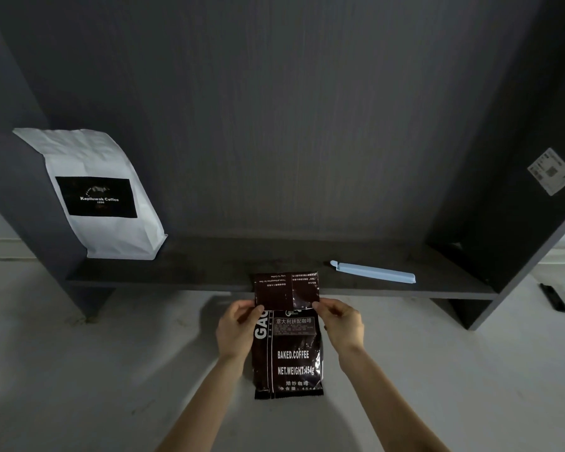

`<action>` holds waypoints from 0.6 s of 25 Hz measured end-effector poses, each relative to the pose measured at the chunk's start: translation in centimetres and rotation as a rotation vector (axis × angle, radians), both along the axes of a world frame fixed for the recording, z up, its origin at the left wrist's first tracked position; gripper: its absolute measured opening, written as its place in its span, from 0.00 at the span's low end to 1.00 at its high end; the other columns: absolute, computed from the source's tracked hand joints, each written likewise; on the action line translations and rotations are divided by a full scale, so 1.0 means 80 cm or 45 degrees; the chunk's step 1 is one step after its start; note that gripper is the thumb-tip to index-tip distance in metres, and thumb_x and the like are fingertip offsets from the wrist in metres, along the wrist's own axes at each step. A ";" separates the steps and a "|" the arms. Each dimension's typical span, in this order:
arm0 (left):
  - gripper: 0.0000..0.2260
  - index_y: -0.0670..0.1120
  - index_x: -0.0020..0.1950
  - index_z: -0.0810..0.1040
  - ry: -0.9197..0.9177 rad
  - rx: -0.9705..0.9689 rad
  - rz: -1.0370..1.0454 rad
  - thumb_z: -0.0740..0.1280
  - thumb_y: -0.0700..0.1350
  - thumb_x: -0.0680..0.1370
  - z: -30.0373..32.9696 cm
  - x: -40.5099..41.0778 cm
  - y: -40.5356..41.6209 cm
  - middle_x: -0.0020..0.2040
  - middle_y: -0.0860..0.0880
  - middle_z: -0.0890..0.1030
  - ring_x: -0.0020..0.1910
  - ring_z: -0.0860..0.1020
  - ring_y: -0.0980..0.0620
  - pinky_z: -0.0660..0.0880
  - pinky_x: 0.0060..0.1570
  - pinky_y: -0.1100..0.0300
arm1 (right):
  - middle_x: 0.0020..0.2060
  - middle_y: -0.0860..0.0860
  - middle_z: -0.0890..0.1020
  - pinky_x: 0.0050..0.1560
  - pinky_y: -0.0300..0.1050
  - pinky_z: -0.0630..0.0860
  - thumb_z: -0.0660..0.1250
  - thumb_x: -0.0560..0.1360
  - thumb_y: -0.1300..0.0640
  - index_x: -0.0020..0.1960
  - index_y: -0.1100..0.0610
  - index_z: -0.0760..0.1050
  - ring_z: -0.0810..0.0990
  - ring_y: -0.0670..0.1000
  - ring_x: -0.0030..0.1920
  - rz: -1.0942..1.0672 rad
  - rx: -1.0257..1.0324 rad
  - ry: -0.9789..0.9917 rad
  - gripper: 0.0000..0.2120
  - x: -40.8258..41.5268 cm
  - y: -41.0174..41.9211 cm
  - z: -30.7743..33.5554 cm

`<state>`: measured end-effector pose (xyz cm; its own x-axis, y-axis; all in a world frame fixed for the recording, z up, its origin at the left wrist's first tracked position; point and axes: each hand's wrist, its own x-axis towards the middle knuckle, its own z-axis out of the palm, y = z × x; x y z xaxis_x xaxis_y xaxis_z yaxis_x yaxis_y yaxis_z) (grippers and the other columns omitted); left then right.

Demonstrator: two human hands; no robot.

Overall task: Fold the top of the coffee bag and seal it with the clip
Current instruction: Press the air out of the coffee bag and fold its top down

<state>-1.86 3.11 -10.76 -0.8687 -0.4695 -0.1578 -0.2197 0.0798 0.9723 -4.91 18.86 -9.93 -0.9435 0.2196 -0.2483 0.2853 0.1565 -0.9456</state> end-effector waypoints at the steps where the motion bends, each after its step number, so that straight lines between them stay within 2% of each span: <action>1: 0.06 0.53 0.37 0.75 -0.006 0.025 0.006 0.69 0.43 0.71 0.000 0.000 0.001 0.47 0.46 0.82 0.49 0.79 0.48 0.74 0.57 0.51 | 0.36 0.47 0.81 0.49 0.44 0.74 0.69 0.70 0.56 0.45 0.55 0.81 0.76 0.45 0.38 -0.004 -0.002 -0.001 0.06 0.000 0.000 -0.001; 4: 0.06 0.53 0.38 0.75 0.016 0.085 -0.002 0.69 0.43 0.71 0.001 0.002 0.002 0.46 0.46 0.82 0.49 0.79 0.47 0.74 0.56 0.52 | 0.35 0.46 0.80 0.49 0.44 0.74 0.69 0.70 0.56 0.44 0.55 0.81 0.76 0.44 0.38 0.001 -0.008 0.006 0.05 0.003 0.003 -0.001; 10: 0.05 0.52 0.40 0.77 0.067 0.106 -0.022 0.69 0.42 0.71 0.009 -0.005 0.004 0.45 0.47 0.81 0.48 0.79 0.50 0.73 0.53 0.56 | 0.39 0.51 0.81 0.46 0.42 0.70 0.68 0.71 0.56 0.46 0.57 0.80 0.76 0.48 0.40 0.002 0.059 0.091 0.06 0.007 0.008 0.008; 12: 0.03 0.50 0.43 0.77 0.050 0.088 -0.050 0.68 0.43 0.72 0.013 -0.010 0.004 0.46 0.48 0.81 0.48 0.78 0.51 0.71 0.52 0.58 | 0.40 0.52 0.80 0.46 0.42 0.69 0.67 0.71 0.56 0.47 0.57 0.80 0.76 0.49 0.42 0.018 0.082 0.091 0.07 0.004 0.009 0.012; 15: 0.09 0.45 0.52 0.77 -0.006 0.063 -0.094 0.67 0.44 0.73 0.016 -0.011 0.003 0.49 0.48 0.80 0.49 0.77 0.52 0.69 0.52 0.59 | 0.42 0.51 0.80 0.49 0.42 0.69 0.66 0.72 0.55 0.50 0.57 0.78 0.77 0.51 0.47 0.064 0.131 0.092 0.09 0.002 0.007 0.015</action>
<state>-2.74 3.36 -9.45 -0.9000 -0.3957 -0.1831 -0.2193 0.0481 0.9745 -4.74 19.42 -8.73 -0.9685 0.1924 -0.1583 0.2067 0.2662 -0.9415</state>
